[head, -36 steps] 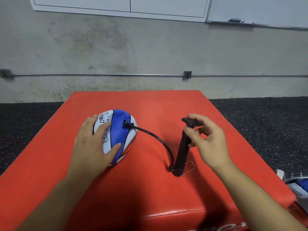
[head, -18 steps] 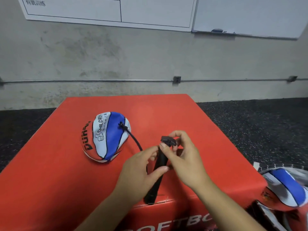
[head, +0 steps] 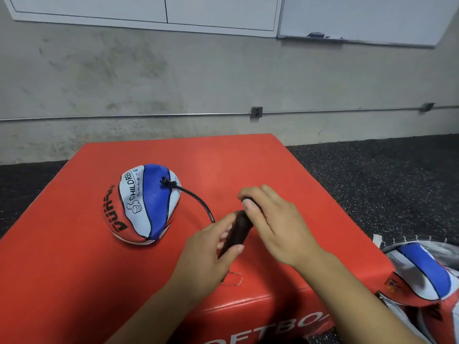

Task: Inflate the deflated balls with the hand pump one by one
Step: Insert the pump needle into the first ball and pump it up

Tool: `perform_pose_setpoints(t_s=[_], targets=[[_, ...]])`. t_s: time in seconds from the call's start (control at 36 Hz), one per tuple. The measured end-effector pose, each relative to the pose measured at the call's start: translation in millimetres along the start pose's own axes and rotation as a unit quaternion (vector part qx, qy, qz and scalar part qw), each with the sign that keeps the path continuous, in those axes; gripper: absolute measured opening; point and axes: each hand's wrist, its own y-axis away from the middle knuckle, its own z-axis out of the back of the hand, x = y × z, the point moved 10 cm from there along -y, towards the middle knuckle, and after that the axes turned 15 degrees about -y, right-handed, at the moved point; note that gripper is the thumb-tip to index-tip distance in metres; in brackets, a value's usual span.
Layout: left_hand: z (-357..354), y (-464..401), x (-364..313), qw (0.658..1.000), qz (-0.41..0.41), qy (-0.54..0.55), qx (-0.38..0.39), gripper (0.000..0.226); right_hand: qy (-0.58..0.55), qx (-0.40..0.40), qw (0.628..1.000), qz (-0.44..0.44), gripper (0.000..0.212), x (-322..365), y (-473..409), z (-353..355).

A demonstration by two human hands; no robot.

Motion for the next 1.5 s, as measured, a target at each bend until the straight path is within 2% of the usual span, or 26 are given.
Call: perform_pose_setpoints(t_s=[0.17, 0.33, 0.42, 0.61, 1.0, 1.22, 1.33, 1.5], targets=[[-11.3, -4.0, 2.6, 1.0, 0.013, -0.019, 0.021, 0.067, -0.038, -0.054, 0.998, -0.012, 0.032, -17.4, -1.4, 19.7], [-16.2, -2.5, 0.3, 0.998, 0.008, -0.036, 0.047, 0.063, -0.12, -0.237, 0.964, -0.002, 0.025, -8.1, -5.2, 100.5], [-17.4, -2.1, -0.5, 0.998, 0.007, -0.043, 0.055, 0.062, -0.153, -0.287, 0.946, -0.02, 0.027, -11.8, -1.9, 125.0], [-18.5, -3.0, 4.4, 0.997, 0.02, -0.037, 0.061, 0.063, -0.119, -0.285, 0.95, -0.043, 0.031, -16.9, -5.4, 114.1], [-19.2, -4.9, 2.4, 0.998, 0.019, -0.047, 0.037, 0.063, -0.029, -0.107, 0.989, -0.1, 0.039, -28.3, 14.1, 14.3], [-12.6, -0.1, 4.5, 0.998, 0.025, -0.033, 0.037, 0.056, 0.011, -0.067, 0.995, -0.069, 0.041, -9.0, 13.1, 4.5], [-8.1, 3.3, 4.5, 0.999, 0.012, -0.022, 0.029, 0.057, 0.019, -0.113, 0.993, -0.038, 0.036, 7.4, 5.1, 26.7], [-2.2, 12.3, -4.3, 0.999, -0.012, 0.01, 0.032, 0.067, -0.074, -0.274, 0.959, 0.019, 0.035, 35.1, 5.4, 98.5]])
